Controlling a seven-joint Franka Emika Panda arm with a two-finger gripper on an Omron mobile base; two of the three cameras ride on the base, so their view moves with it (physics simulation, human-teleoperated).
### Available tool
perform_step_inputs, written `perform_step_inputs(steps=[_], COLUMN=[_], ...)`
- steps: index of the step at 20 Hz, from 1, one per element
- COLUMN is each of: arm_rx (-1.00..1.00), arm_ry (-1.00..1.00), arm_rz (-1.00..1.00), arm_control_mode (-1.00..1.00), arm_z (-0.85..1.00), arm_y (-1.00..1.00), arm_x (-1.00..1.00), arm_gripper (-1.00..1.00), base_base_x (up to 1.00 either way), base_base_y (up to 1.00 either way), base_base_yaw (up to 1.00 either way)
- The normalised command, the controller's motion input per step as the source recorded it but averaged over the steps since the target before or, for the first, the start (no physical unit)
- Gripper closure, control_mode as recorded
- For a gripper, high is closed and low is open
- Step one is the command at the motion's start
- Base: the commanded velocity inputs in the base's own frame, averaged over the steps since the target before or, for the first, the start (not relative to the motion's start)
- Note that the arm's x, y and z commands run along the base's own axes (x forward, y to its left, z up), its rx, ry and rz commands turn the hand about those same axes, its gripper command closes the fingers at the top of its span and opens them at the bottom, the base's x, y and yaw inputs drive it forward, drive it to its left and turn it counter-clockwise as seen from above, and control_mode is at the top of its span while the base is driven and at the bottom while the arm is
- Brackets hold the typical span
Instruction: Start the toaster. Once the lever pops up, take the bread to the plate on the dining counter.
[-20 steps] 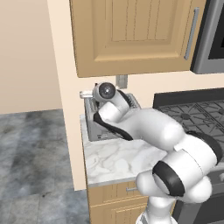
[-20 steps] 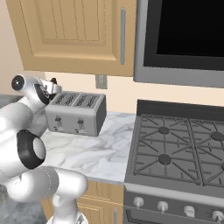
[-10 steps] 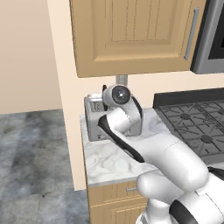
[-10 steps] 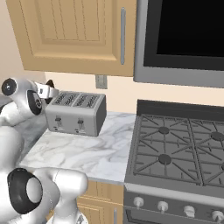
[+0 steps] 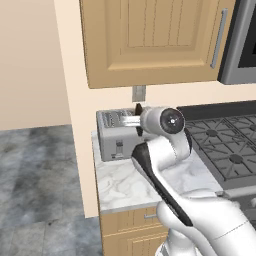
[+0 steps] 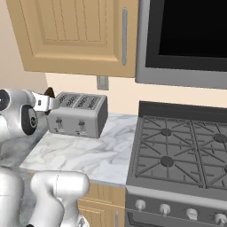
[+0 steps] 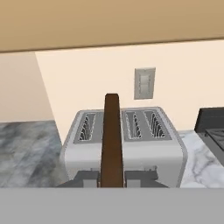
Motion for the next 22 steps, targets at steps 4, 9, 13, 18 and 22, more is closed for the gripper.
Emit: perform_step_inputs(steps=[4,9,13,18,22], arm_rx=[0.00,0.00,0.00,0.00,-0.11], arm_ry=[0.04,0.13,0.21,0.18,0.07], arm_rz=[0.00,-0.01,-0.01,-0.03,-0.03], arm_control_mode=[-1.00,-1.00,-1.00,-1.00,-1.00], arm_z=[0.26,0.39,0.40,0.06,0.00], arm_y=[-0.61,-0.57,-0.48,-0.27,-0.01], arm_x=[-0.92,-0.86,-0.81,-0.75,-0.46], arm_gripper=[1.00,1.00,1.00,1.00,1.00], base_base_x=[0.00,0.00,0.00,0.00,0.00], base_base_y=[0.00,0.00,0.00,0.00,0.00], base_base_yaw=[0.00,0.00,0.00,0.00,0.00])
